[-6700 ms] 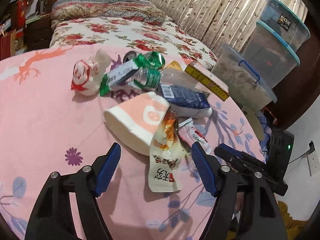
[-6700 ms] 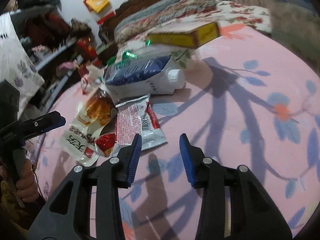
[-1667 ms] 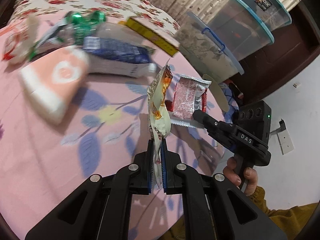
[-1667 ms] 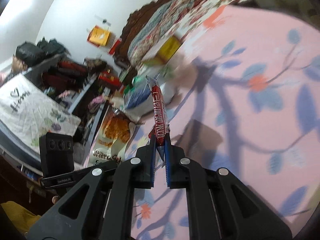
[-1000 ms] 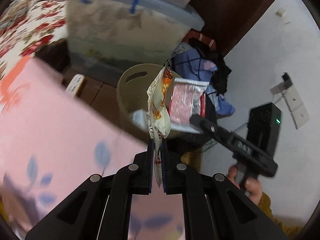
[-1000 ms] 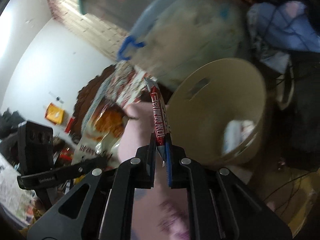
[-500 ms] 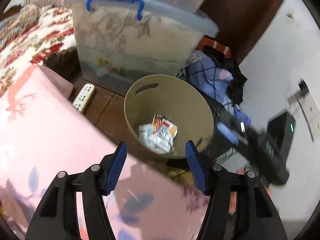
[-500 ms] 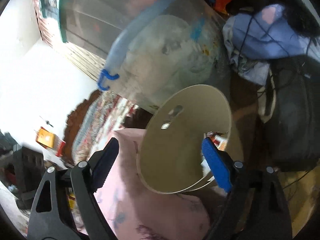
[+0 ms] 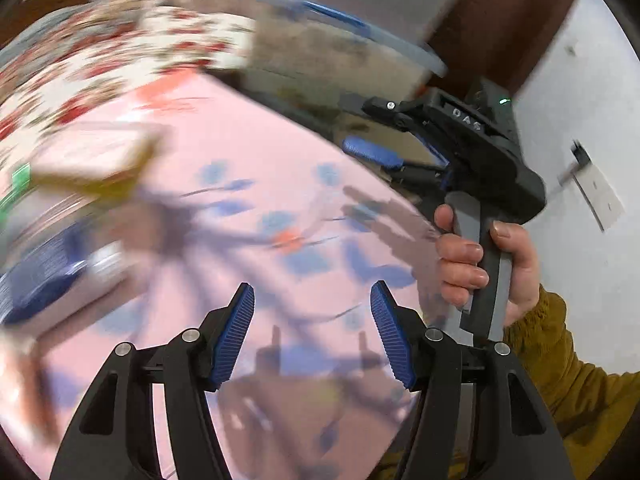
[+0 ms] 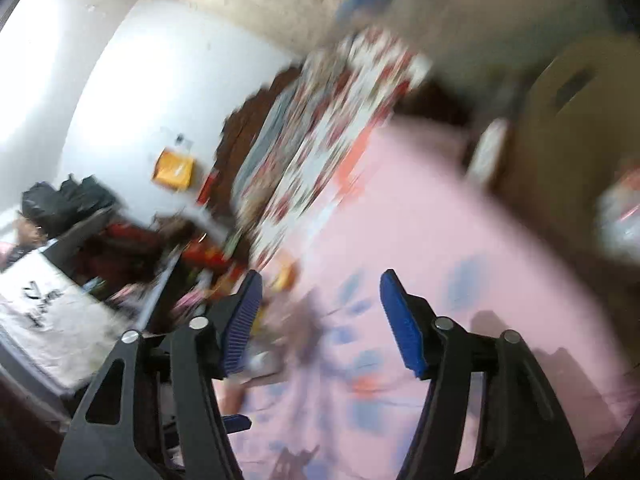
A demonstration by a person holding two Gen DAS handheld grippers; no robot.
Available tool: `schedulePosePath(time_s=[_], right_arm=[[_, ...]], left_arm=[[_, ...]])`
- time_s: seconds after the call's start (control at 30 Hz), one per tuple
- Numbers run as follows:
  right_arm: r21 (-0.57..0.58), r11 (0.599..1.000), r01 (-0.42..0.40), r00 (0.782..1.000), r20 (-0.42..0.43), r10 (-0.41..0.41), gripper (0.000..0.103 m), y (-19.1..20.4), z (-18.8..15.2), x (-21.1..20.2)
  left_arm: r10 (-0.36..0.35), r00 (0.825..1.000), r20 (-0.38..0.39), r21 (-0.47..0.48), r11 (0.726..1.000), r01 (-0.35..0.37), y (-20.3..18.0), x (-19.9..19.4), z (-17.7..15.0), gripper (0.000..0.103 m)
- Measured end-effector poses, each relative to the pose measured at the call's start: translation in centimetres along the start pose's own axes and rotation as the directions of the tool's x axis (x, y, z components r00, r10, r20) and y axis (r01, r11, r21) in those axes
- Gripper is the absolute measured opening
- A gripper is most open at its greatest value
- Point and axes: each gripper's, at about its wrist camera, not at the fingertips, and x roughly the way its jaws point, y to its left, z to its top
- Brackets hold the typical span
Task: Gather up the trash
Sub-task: 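Grasp the yellow medicine box with the right tool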
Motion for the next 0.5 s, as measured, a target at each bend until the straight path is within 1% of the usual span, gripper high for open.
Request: schedulePosePath(time_s=[0.03, 0.07, 0.1, 0.13, 0.17, 0.2, 0.23, 0.27, 0.3, 0.33, 0.37, 0.4, 0.43, 0.5], right_arm=[[0.018, 1.000, -0.019, 0.998, -0.053, 0.019, 0.077, 0.9, -0.6, 2.9], [0.024, 0.999, -0.024, 0.997, -0.078, 0.026, 0.081, 1.5, -0.9, 4.4], [0.033, 0.999, -0.028, 0.994, -0.106, 0.032, 0.081, 2.0, -1.2, 6.0], [0.066, 0.997, -0.045, 0.988, -0.145, 0.055, 0.081, 2.5, -1.7, 8.3], [0.090, 0.994, -0.058, 0.984, -0.161, 0.072, 0.082, 2.7, -1.9, 9.5], [0.115, 0.991, -0.070, 0.980, -0.177, 0.090, 0.082, 2.9, -2.1, 10.6], [0.138, 0.988, -0.073, 0.977, -0.191, 0.099, 0.081, 3.3, -2.4, 11.9], [0.147, 0.986, -0.072, 0.974, -0.202, 0.101, 0.075, 3.6, -2.5, 13.0], [0.154, 0.985, -0.075, 0.971, -0.212, 0.107, 0.063, 3.9, -2.8, 13.7], [0.173, 0.981, -0.091, 0.965, -0.229, 0.130, 0.034, 4.1, -3.0, 14.5], [0.206, 0.971, -0.125, 0.958, -0.230, 0.172, 0.033, 4.1, -3.5, 14.7], [0.209, 0.968, -0.137, 0.958, -0.220, 0.183, 0.032, 4.3, -3.9, 14.4], [0.187, 0.973, -0.134, 0.961, -0.214, 0.173, 0.031, 4.5, -4.1, 14.3], [0.137, 0.983, -0.124, 0.968, -0.200, 0.150, 0.030, 4.9, -5.2, 12.7]], left_arm=[[0.023, 1.000, 0.021, -0.027, 0.999, -0.022, 1.2, -1.2, -0.5, 0.058], [0.066, 0.996, 0.053, -0.069, 0.996, -0.062, 3.0, -3.0, -1.2, 0.060], [0.115, 0.990, 0.080, -0.108, 0.988, -0.106, 4.6, -4.7, -1.8, 0.066], [0.169, 0.980, 0.104, -0.145, 0.978, -0.153, 6.0, -6.2, -2.3, 0.080], [0.244, 0.960, 0.135, -0.187, 0.958, -0.217, 7.6, -7.9, -3.0, 0.086], [0.298, 0.942, 0.156, -0.215, 0.941, -0.262, 8.8, -9.2, -3.6, 0.086], [0.332, 0.930, 0.160, -0.237, 0.927, -0.290, 9.9, -10.1, -4.0, 0.086], [0.359, 0.921, 0.153, -0.277, 0.910, -0.308, 11.6, -11.1, -4.7, 0.086], [0.364, 0.919, 0.150, -0.300, 0.903, -0.309, 12.4, -11.5, -5.0, 0.086], [0.368, 0.918, 0.147, -0.332, 0.893, -0.304, 13.5, -12.1, -5.6, 0.086], [0.368, 0.918, 0.148, -0.345, 0.889, -0.301, 14.0, -12.4, -5.9, 0.086], [0.367, 0.918, 0.152, -0.357, 0.886, -0.296, 14.6, -12.7, -6.4, 0.086], [0.363, 0.918, 0.157, -0.370, 0.884, -0.286, 15.1, -12.9, -6.7, 0.086], [0.356, 0.920, 0.163, -0.383, 0.882, -0.273, 15.6, -13.2, -7.4, 0.086]])
